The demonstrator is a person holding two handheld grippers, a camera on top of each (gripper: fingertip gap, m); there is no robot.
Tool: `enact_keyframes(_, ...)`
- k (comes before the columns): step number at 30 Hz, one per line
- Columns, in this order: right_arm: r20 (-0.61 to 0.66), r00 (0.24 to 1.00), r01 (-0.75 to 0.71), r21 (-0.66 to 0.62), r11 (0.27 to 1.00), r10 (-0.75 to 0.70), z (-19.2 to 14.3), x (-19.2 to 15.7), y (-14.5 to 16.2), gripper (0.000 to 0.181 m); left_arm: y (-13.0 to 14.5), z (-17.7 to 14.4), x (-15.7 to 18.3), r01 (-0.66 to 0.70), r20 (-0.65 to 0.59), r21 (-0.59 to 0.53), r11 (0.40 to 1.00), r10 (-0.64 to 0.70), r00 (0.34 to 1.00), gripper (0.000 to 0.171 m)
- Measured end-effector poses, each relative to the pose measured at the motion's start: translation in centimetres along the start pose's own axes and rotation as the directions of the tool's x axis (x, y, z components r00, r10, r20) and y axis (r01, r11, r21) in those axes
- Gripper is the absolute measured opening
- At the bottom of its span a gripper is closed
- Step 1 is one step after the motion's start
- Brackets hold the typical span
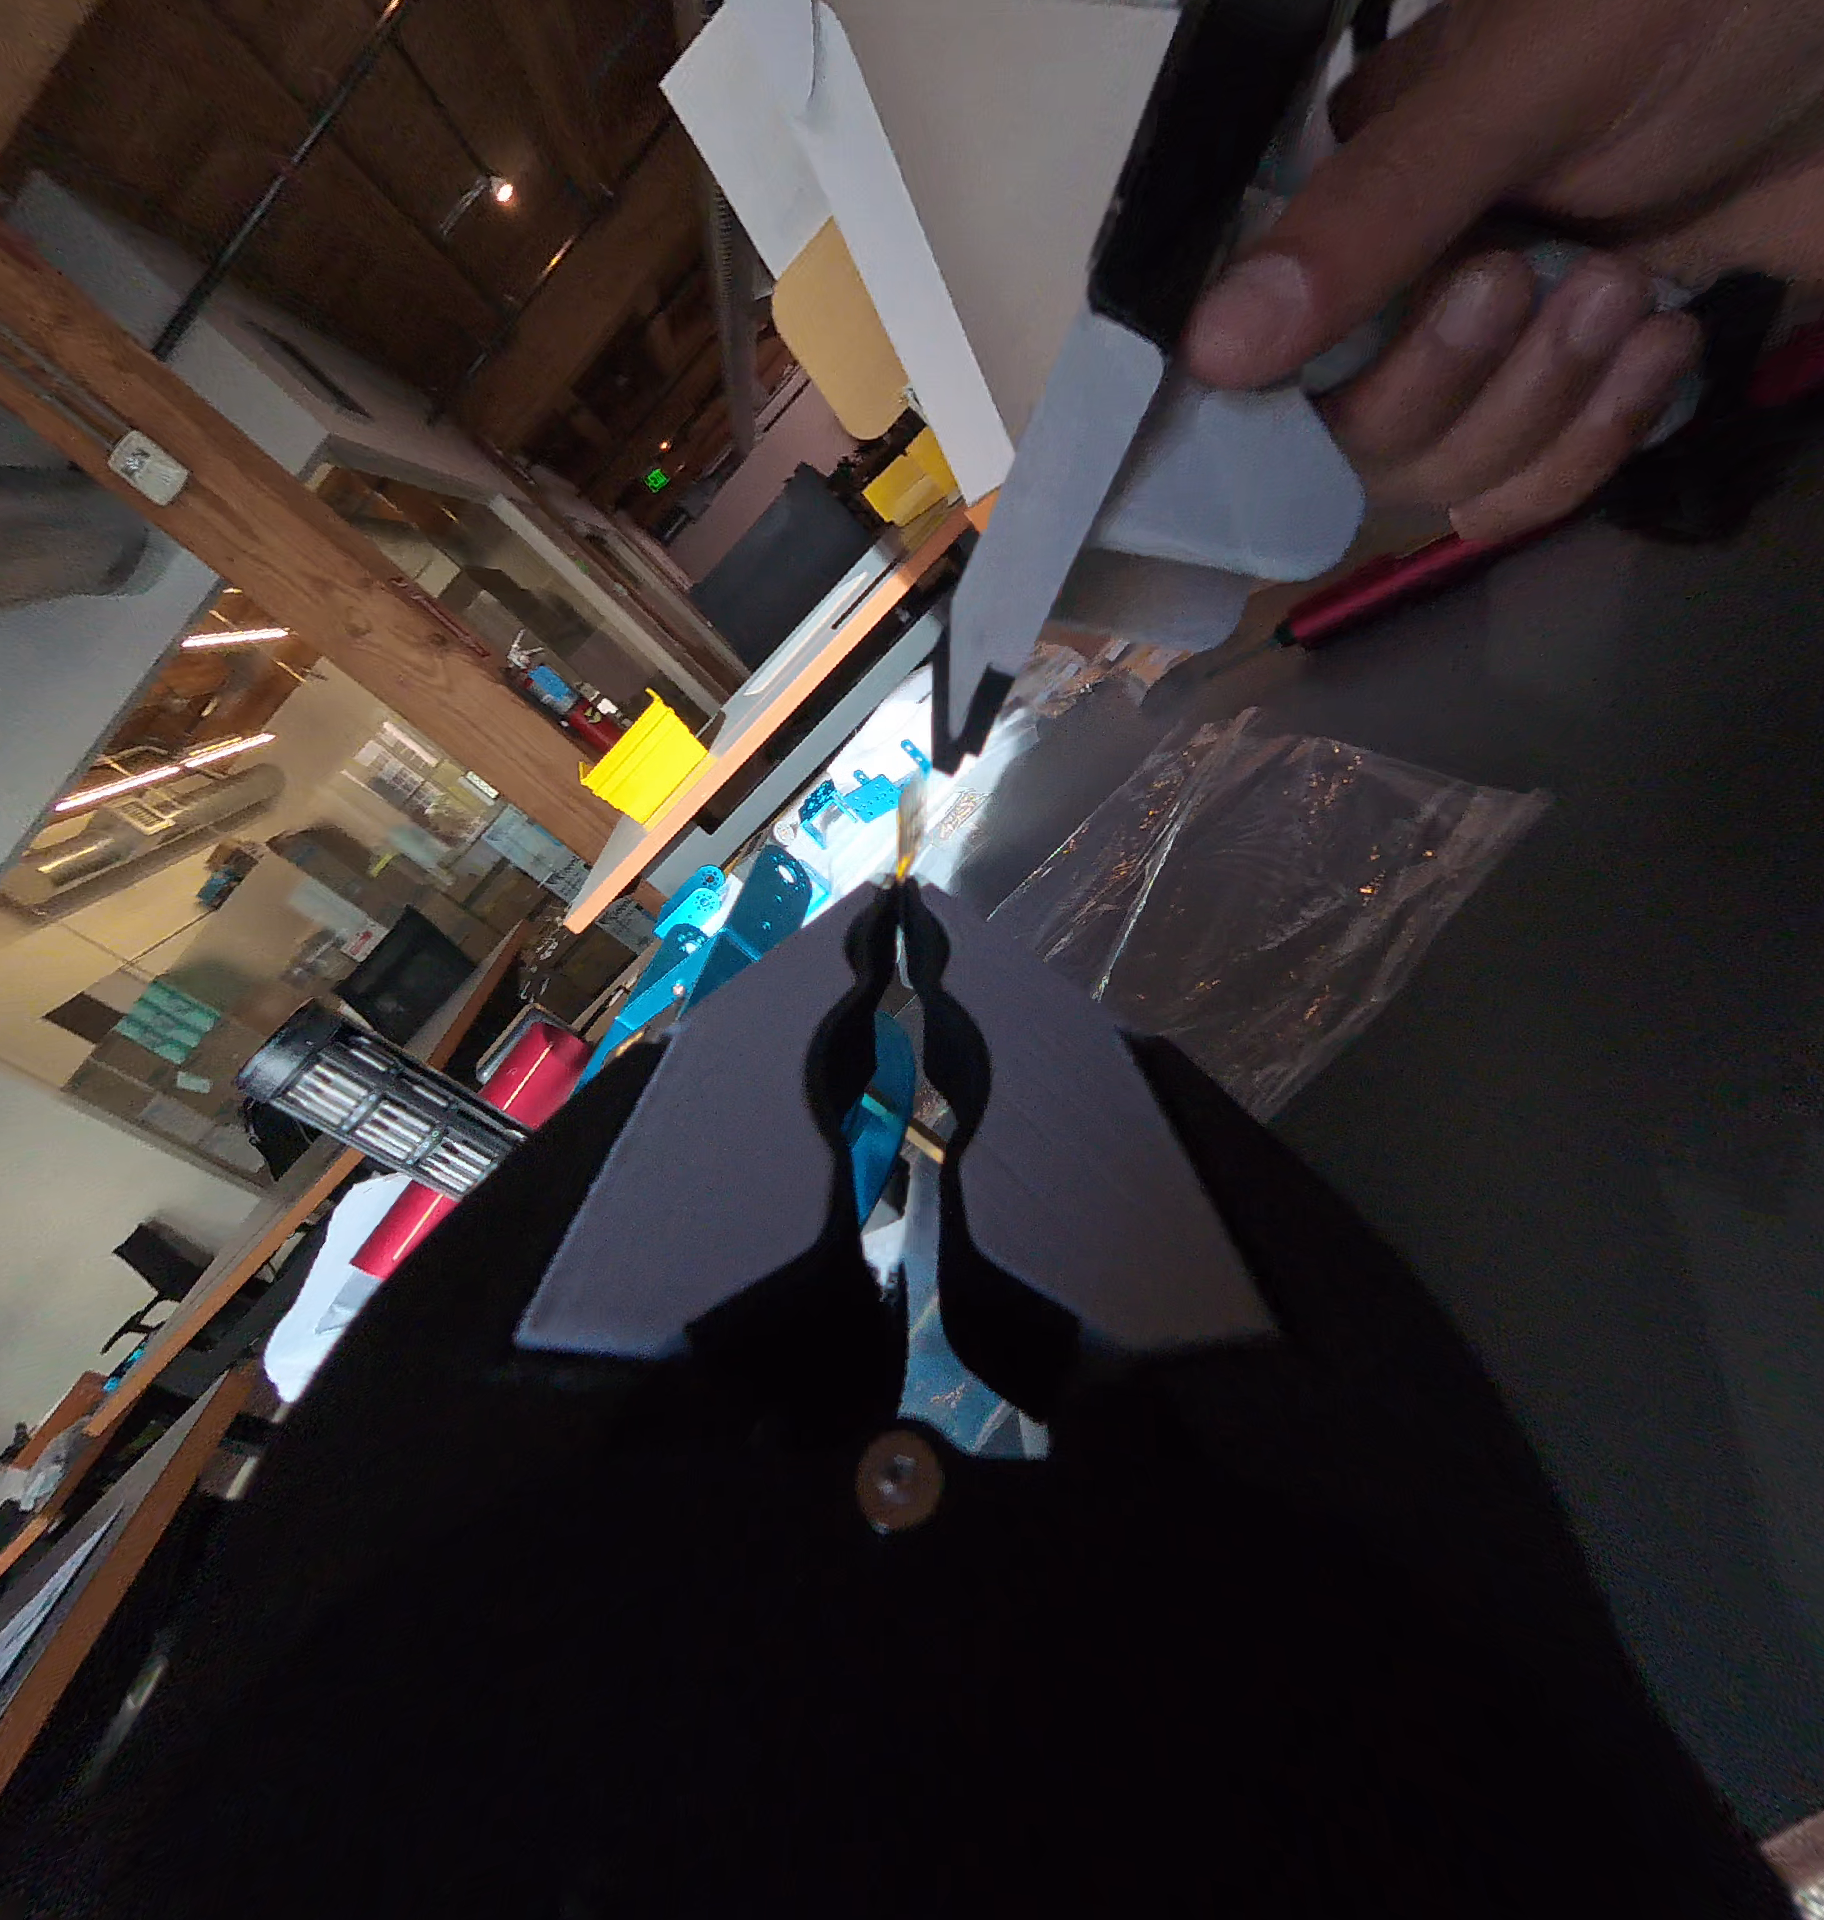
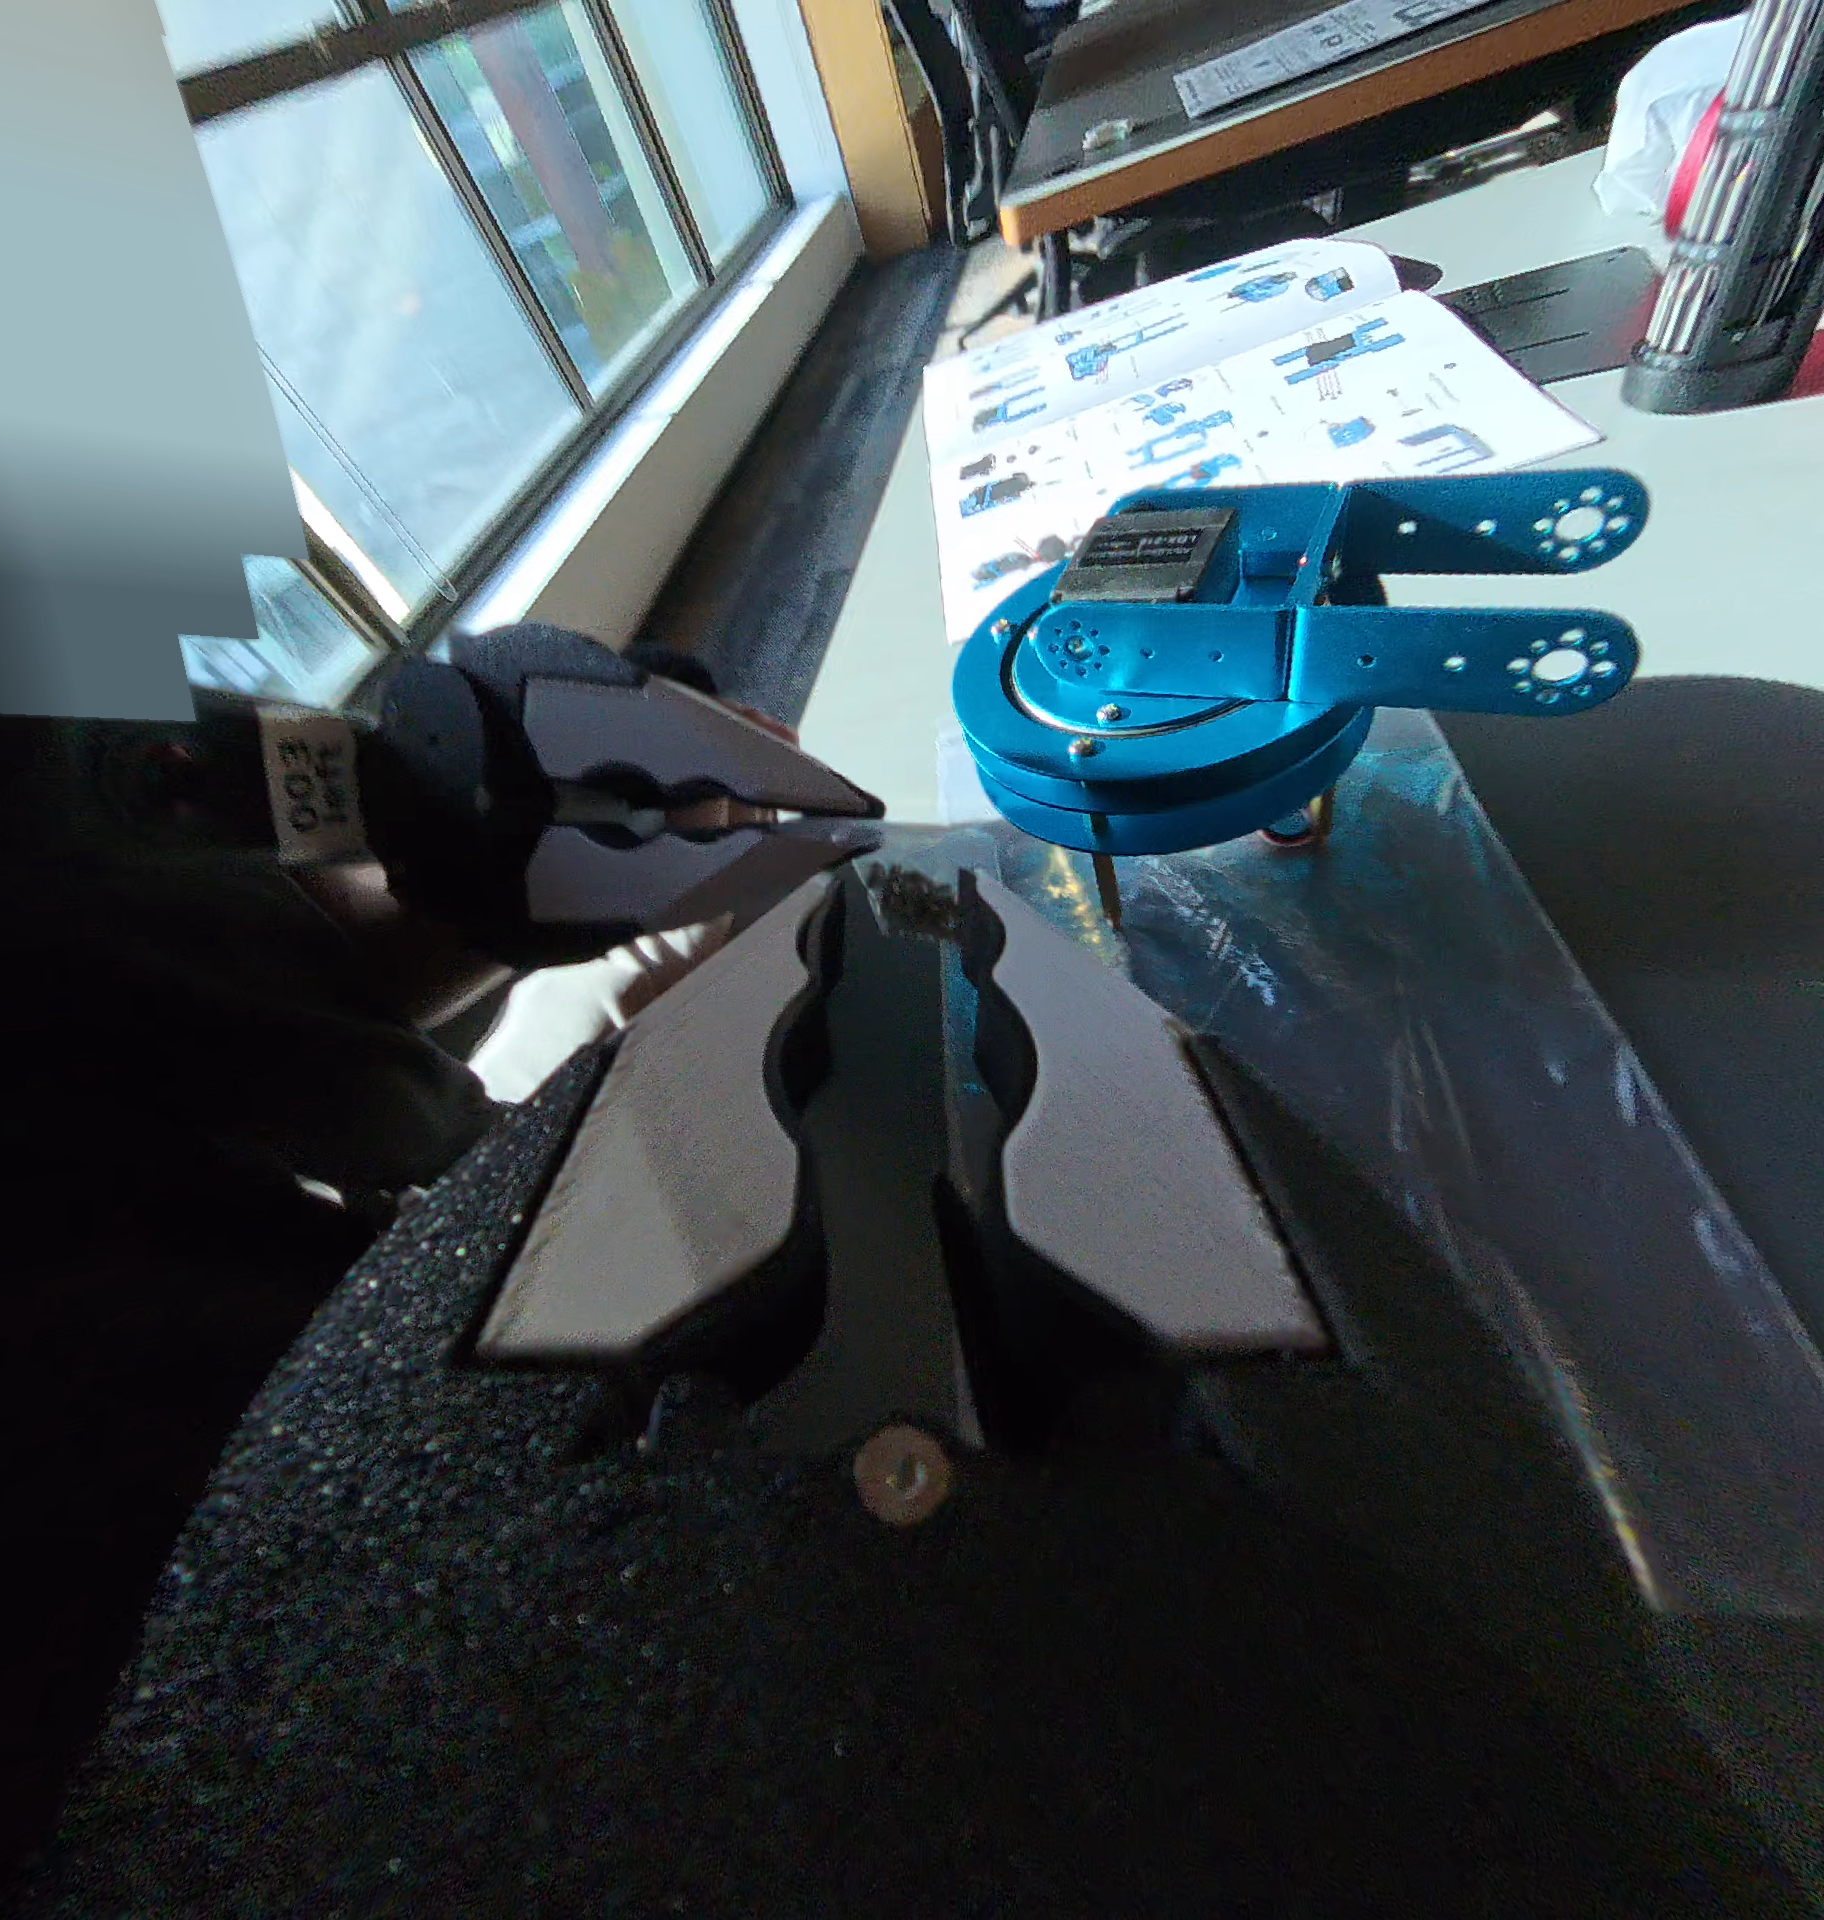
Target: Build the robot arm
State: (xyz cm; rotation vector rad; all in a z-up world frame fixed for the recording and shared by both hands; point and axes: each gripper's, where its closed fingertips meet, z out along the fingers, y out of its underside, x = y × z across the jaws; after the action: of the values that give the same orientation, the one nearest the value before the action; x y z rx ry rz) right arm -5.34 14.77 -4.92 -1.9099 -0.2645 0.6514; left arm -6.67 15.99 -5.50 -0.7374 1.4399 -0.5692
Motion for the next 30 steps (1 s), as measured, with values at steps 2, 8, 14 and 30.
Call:
enact_keyframes(2,0.103,0.986,-0.135,0.038,0.99,0.13,0.9,-0.4,0.0,0.021,0.5,0.4,-0.3,0.024,0.038,-0.02,1.0,-0.023,0.999,0.0)
enact_keyframes(8,0.23,0.91,-0.387,0.169,0.906,0.346,1.6,0.1,-1.6,0.028,2.0,1.7,-1.2,0.216,0.09,-0.102,0.971,-0.207,0.974,0.0)
enact_keyframes(14,0.169,0.857,-0.51,0.15,0.847,0.487,1.9,2.5,-0.1,0.023,1.5,2.6,0.3,0.2,0.065,-0.133,0.971,-0.193,0.979,0.0)
enact_keyframes(30,0.214,0.913,-0.307,-0.204,0.93,0.348,0.2,-1.2,3.8,0.0,1.6,2.3,6.5,0.032,-0.43,-0.121,0.992,-0.081,0.899,0.071)
